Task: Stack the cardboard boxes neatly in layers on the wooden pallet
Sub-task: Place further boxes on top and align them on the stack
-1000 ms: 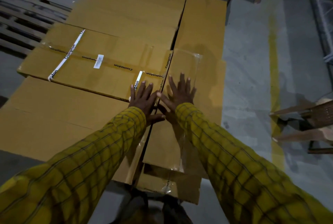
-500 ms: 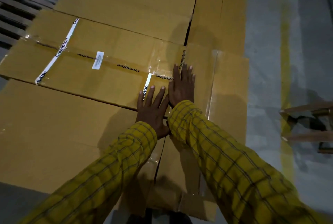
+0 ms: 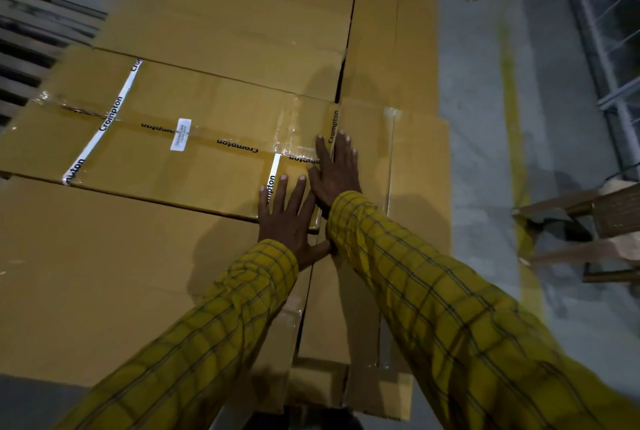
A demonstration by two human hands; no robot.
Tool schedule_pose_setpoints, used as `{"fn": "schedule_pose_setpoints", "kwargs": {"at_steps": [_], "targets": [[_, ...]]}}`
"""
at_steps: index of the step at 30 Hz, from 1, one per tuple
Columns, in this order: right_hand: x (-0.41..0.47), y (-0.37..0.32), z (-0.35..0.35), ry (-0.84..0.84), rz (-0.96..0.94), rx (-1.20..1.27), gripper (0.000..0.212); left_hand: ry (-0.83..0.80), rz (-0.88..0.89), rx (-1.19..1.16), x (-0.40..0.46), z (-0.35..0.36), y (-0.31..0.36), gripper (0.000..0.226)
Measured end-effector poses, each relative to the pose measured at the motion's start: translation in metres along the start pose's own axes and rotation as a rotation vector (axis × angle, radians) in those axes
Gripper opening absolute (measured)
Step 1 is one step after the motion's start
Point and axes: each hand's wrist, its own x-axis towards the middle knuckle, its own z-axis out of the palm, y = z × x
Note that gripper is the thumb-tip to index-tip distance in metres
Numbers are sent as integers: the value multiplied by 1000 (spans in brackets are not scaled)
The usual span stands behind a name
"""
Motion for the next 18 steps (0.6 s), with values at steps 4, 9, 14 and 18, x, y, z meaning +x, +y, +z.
{"fn": "schedule_pose_setpoints", "kwargs": {"at_steps": [4,9,14,18], "targets": [[0,-1,0,-10,13,-7,67,9,-4,-12,0,3,0,114],[0,-2,1,-3,13,-21,67,23,-6,9,1,7,-1,116],[0,-3,1,-9,23,-16,67,45,-1,33,2,10,-1,117],[1,-4,0,-25,33,-1,69,100,12,0,1,12,-1,113]]}}
